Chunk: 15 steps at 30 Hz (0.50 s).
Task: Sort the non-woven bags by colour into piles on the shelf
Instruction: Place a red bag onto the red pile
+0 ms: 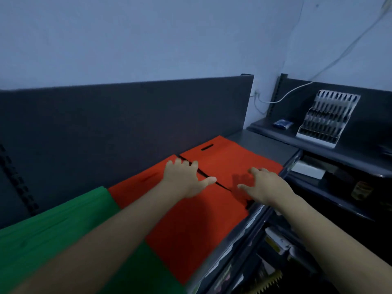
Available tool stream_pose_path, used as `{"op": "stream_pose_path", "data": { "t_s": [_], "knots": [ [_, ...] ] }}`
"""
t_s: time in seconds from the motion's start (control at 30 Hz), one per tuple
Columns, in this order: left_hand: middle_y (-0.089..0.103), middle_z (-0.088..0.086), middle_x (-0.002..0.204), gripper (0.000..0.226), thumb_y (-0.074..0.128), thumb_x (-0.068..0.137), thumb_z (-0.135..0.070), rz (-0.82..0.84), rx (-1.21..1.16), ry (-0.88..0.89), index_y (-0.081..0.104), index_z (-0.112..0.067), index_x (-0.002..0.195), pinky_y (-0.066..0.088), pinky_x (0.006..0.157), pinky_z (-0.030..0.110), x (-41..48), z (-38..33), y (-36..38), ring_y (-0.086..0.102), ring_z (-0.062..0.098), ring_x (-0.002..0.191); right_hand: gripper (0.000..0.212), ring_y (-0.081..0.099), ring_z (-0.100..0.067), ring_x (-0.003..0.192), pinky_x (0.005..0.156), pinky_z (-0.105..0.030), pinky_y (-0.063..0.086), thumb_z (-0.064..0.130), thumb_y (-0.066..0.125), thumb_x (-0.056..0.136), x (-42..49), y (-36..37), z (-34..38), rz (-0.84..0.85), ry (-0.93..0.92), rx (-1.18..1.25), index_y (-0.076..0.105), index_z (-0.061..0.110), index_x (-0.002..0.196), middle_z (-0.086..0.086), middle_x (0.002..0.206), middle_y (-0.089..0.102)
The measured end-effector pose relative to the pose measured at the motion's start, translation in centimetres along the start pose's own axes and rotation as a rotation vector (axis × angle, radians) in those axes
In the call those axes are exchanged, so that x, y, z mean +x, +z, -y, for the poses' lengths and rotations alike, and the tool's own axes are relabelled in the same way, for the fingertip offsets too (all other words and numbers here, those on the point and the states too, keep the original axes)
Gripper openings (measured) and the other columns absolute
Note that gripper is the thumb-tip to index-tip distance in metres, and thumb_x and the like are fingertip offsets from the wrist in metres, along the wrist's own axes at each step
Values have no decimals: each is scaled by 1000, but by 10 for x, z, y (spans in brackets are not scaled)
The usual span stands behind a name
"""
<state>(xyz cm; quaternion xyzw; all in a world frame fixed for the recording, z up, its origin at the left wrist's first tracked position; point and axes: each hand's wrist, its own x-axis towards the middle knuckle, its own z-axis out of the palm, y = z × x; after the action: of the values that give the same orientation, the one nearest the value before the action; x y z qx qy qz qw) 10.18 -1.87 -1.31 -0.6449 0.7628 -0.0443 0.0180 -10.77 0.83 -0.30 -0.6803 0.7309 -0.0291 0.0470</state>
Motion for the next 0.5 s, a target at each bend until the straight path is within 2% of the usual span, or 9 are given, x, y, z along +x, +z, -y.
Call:
{"op": "stream_pose_path", "data": {
  "t_s": [0.17,0.33,0.5],
  "knots": [
    [45,11,145,93,18,84,-81,66,-68,-131,23,-18,151,27,108,45,64,-34,24,35,31,136,67,46,-33,124,100,-41,43,61,48,89,81,12,-49,3,-76,-11,40,15,137,-12,134,48],
    [45,14,145,94,23,84,-81,140,-239,-393,19,-16,152,27,108,44,99,-57,37,38,31,135,71,45,-37,126,101,-43,39,60,45,91,157,23,-79,24,-191,9,34,11,141,-17,138,46],
    [55,16,133,90,38,85,-76,41,-316,-573,22,-14,148,38,99,41,114,-67,34,50,34,123,96,41,-37,130,103,-48,39,75,46,80,228,26,-87,115,-258,93,20,14,149,-17,143,41]
  ]
}}
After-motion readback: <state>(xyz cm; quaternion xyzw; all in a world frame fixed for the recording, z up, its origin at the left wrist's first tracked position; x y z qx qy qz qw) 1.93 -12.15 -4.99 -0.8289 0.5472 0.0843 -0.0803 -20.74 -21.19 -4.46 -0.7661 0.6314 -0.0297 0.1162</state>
